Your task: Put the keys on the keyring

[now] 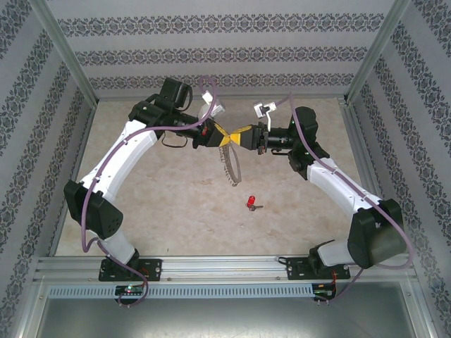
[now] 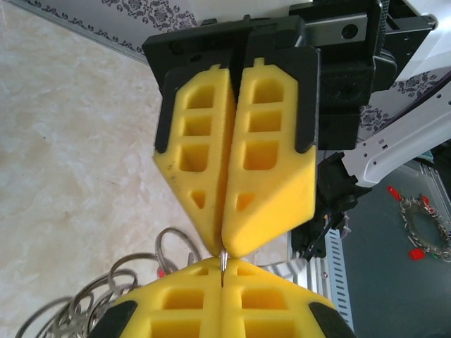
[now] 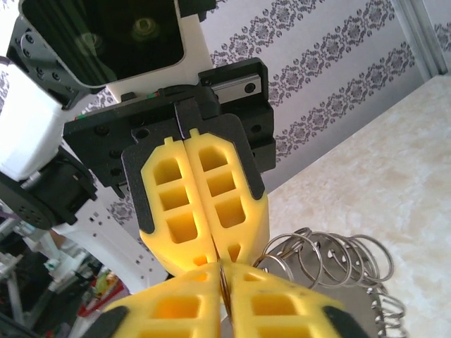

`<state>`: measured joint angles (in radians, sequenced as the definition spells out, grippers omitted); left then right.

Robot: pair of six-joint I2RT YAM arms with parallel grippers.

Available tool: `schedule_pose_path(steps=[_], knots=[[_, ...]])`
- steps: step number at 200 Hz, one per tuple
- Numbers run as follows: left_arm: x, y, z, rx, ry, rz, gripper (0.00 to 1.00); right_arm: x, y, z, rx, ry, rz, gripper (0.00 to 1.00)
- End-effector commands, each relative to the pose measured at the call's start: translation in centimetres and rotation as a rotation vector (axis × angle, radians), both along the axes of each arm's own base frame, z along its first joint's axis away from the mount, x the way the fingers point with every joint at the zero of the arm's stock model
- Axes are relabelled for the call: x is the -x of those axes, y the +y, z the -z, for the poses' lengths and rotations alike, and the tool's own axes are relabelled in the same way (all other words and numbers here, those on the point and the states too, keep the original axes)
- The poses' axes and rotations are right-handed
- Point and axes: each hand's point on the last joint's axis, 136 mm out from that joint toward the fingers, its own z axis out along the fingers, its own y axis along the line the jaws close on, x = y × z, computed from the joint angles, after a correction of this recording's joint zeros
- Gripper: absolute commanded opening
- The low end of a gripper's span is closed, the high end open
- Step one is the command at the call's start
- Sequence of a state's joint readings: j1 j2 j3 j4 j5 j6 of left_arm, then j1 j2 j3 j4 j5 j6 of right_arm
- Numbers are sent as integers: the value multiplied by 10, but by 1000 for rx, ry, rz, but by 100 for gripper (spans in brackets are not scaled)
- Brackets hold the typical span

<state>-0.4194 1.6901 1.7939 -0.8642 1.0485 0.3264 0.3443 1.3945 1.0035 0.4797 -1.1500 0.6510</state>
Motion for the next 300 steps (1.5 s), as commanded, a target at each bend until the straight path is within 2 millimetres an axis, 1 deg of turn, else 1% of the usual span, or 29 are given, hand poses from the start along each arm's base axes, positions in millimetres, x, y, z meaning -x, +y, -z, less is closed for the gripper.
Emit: schedule_pose_path(steps=[1,13,21,32,38,56,82,102,123,139,186,229,268,300], knots=[[10,-7,-16,43,-32,53,0,8,3,-3,-4,-42,-34,0],[9,-6,-19,47,-35,49,0,6,3,-3,-3,-45,-23,0],[8,-7,-20,52,-35,44,8,4,2,-3,-3,-47,-10,0],[6,-7,-22,62,-33,31,22,1,0,-6,-7,-58,11,0],[6,-7,-24,72,-31,23,25,-1,-1,-8,-9,-64,23,0],[1,-5,-37,147,-4,1,28,-4,-4,-18,-21,-91,50,0],[-13,6,-52,234,-1,-82,30,-7,-10,-32,-37,-131,92,0],[-22,14,-63,297,0,-138,31,-10,-15,-41,-52,-158,128,0],[-26,19,-67,330,-1,-173,30,-12,-18,-52,-74,-187,156,0],[-26,20,-68,341,4,-176,28,-14,-20,-58,-88,-200,173,0],[-24,17,-69,394,32,-136,26,-15,-22,-75,-124,-230,195,0],[-24,13,-70,434,54,-112,25,-18,-21,-82,-146,-235,200,0],[-14,3,-73,452,53,-63,25,-20,-18,-83,-154,-232,196,0],[-10,-4,-74,457,48,-45,25,-21,-17,-83,-156,-228,192,0]])
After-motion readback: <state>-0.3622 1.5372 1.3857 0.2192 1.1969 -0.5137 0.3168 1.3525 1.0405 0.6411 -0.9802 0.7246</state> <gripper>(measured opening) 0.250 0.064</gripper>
